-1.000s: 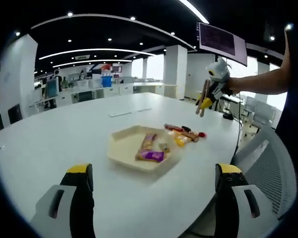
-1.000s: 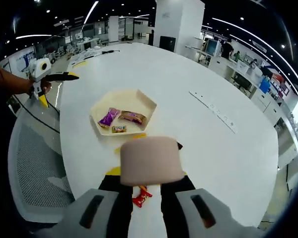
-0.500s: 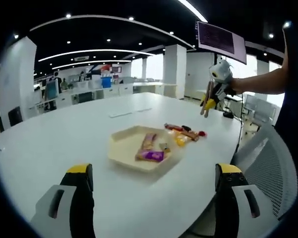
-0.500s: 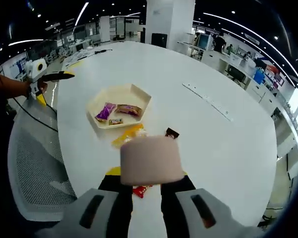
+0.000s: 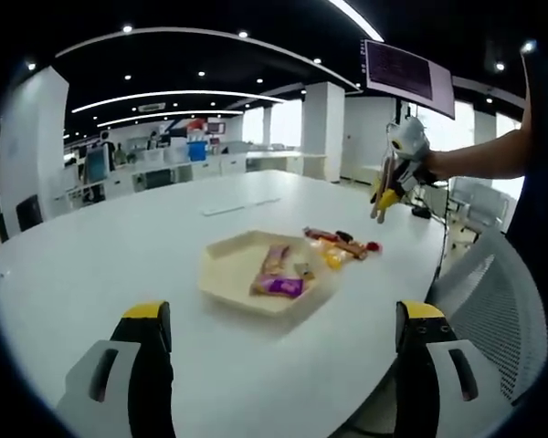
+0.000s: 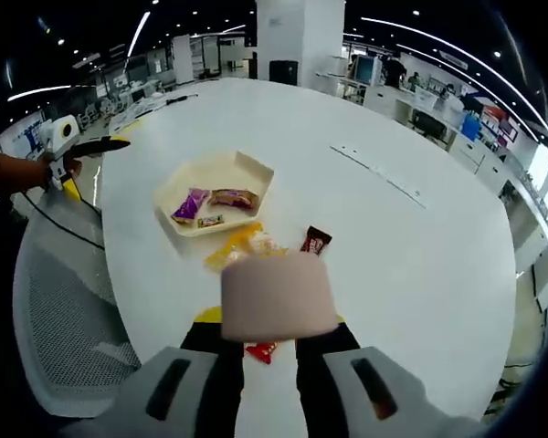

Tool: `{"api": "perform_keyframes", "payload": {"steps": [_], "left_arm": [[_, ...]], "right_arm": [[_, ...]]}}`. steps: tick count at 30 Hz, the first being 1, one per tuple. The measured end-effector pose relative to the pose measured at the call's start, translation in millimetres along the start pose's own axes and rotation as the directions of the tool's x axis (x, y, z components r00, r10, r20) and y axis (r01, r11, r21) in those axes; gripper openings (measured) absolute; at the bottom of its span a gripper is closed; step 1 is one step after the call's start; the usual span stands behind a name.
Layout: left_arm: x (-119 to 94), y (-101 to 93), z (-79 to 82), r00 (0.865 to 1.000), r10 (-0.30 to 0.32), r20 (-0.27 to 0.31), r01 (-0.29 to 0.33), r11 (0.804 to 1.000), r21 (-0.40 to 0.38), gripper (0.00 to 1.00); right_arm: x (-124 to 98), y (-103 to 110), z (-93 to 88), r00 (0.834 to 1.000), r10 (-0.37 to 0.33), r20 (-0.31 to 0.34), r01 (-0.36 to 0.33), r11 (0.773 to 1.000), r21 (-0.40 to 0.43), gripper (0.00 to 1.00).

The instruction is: Place the target food into the container with the food tongs after gripping and lifting it, then release it inside without dropping or visibly crushing the food.

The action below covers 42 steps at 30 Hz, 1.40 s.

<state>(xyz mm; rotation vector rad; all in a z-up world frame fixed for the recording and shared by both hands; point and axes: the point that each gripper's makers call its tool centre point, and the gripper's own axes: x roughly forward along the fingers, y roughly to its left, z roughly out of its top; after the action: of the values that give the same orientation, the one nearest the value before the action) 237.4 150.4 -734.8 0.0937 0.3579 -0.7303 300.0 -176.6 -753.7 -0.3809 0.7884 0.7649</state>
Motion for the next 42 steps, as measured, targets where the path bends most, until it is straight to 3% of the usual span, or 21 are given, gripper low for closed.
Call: {"api": "perform_keyframes", "payload": {"steps": [13, 25, 42], "left_arm": [[-0.2, 2.9, -2.1, 1.0, 0.008, -0.007, -0.008, 1.0, -0.002, 1.0], [0.1, 1.9, -2.5, 1.0, 0.007, -0.012, -0.007, 1.0, -0.002, 1.0], [-0.4, 3.5, -1.9, 1.0, 0.011, -0.007, -0.012, 1.0, -0.008, 1.0]], "right_arm": [[21.7, -6.2, -26.2, 0.999, -0.035, -0.014, 0.036, 0.996, 0.08, 0.2], [29.1, -11.0, -32.7, 0.997, -0.072, -0.015, 0.073, 0.991, 0.115, 0.21], [42.9, -3.5, -43.6, 0.997, -0.064, -0.035, 0.068, 0.987, 0.148, 0.22]]}}
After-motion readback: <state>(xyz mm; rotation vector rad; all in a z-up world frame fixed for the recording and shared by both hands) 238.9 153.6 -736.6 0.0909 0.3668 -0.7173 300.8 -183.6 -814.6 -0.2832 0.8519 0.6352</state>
